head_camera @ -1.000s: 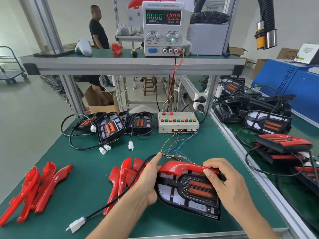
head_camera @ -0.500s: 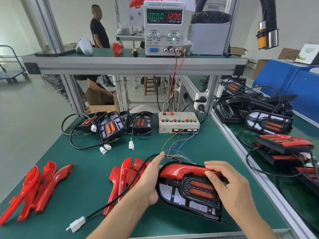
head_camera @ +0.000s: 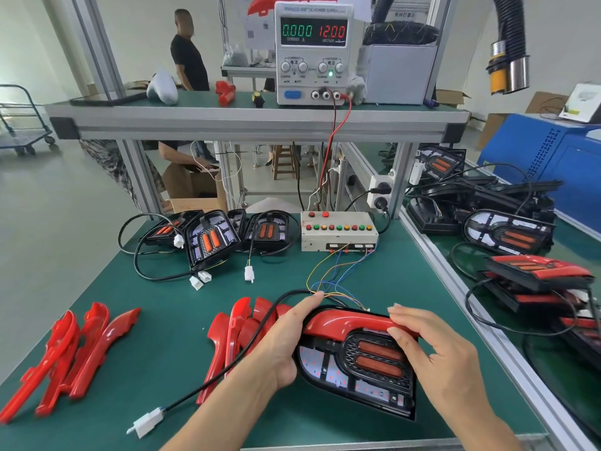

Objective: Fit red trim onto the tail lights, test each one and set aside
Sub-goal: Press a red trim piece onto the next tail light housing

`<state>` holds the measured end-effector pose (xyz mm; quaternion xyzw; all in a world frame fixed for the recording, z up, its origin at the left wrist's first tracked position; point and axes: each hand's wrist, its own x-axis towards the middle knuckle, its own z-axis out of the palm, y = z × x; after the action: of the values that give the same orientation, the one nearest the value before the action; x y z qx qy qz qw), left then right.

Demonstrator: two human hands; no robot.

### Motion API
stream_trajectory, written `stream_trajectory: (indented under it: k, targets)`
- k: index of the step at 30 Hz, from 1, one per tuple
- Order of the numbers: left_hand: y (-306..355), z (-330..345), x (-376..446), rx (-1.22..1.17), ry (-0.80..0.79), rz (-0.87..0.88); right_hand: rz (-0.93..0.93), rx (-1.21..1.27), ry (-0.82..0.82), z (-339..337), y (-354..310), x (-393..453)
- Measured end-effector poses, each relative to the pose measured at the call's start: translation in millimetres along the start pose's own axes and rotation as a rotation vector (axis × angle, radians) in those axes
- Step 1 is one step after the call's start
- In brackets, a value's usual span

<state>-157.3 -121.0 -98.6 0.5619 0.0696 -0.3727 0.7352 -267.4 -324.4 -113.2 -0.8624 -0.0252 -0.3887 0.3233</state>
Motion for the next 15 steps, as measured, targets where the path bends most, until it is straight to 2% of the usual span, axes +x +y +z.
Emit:
stream_trajectory:
  k: [6, 10, 15]
  targets:
    - [-1.4, -3.0, -8.7, 0.144, -0.081, 0.118, -0.046, -0.04, 0.012, -1.1, 3.0, 1.2]
    - [-5.3, -7.4, -9.7, 0.158, -0.155, 0.181, -0.075, -0.071, 0.017, -1.8, 5.0, 1.4]
    - [-8.0, -6.2, -7.3, 0.156, -0.144, 0.218, -0.073, -0.063, 0.003, -3.5, 6.3, 1.7]
